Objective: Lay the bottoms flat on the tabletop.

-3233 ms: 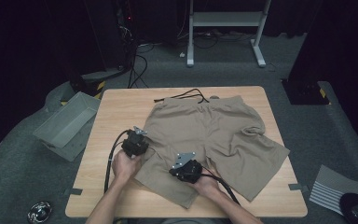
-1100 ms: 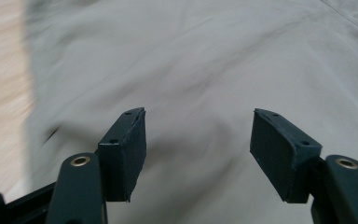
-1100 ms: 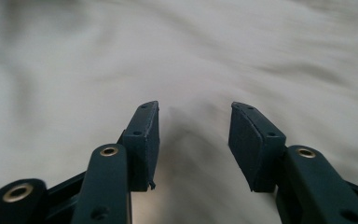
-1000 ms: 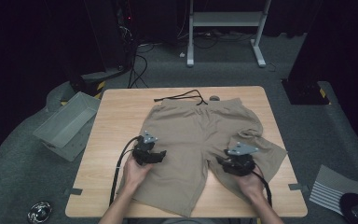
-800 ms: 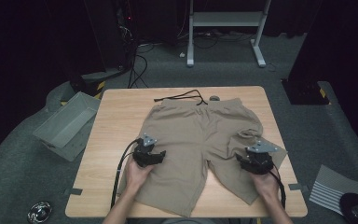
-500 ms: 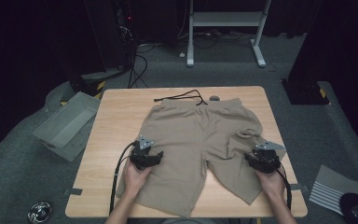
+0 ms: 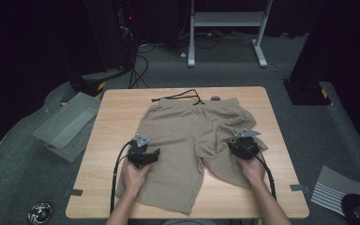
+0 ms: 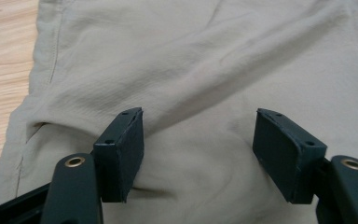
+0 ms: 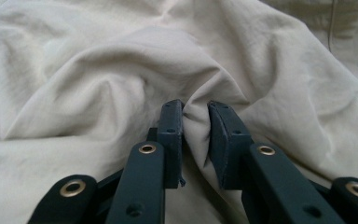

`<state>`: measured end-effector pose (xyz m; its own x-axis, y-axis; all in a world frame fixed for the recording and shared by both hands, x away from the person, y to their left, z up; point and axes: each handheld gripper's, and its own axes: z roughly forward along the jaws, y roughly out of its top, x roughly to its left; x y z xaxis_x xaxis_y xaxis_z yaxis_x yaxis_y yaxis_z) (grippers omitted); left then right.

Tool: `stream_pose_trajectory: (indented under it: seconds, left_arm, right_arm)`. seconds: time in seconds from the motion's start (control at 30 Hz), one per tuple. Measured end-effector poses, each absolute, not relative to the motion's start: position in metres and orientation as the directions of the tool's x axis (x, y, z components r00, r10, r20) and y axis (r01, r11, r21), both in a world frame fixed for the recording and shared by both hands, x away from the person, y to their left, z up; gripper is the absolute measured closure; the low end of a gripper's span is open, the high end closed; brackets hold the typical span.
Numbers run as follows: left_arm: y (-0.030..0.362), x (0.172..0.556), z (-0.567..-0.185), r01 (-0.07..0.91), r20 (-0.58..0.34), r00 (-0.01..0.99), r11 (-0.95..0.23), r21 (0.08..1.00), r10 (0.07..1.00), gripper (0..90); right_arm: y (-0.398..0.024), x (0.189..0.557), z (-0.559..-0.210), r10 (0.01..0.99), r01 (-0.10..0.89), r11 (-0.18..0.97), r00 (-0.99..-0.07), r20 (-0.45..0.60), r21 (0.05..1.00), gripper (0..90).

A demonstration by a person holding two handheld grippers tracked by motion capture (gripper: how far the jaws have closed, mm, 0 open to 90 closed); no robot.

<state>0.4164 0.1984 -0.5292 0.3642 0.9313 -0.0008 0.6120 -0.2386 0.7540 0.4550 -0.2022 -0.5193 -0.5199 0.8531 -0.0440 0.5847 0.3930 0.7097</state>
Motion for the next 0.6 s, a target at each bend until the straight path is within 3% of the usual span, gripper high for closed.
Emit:
stream_pose_trajectory:
  seconds: [0.33,0.43,0.6]
  left_arm:
    - [0.212,0.434,-0.529,0.632,0.002,0.271,-0.179,0.754,0.963,36.2]
    - [0.212,0.434,-0.529,0.632,0.001,0.271,-0.179,0.754,0.963,36.2]
    - [0.213,0.434,-0.529,0.633,0.002,0.271,-0.180,0.753,0.963,36.1]
  right_arm:
    - [-0.171,0.492,-0.519,0.845,0.583,0.403,-0.533,-0.042,0.706,76.2]
    - [-0.172,0.485,-0.517,0.830,0.571,0.426,-0.555,-0.051,0.702,87.6]
    - [-0.184,0.457,-0.509,0.805,0.535,0.443,-0.590,-0.057,0.719,88.3]
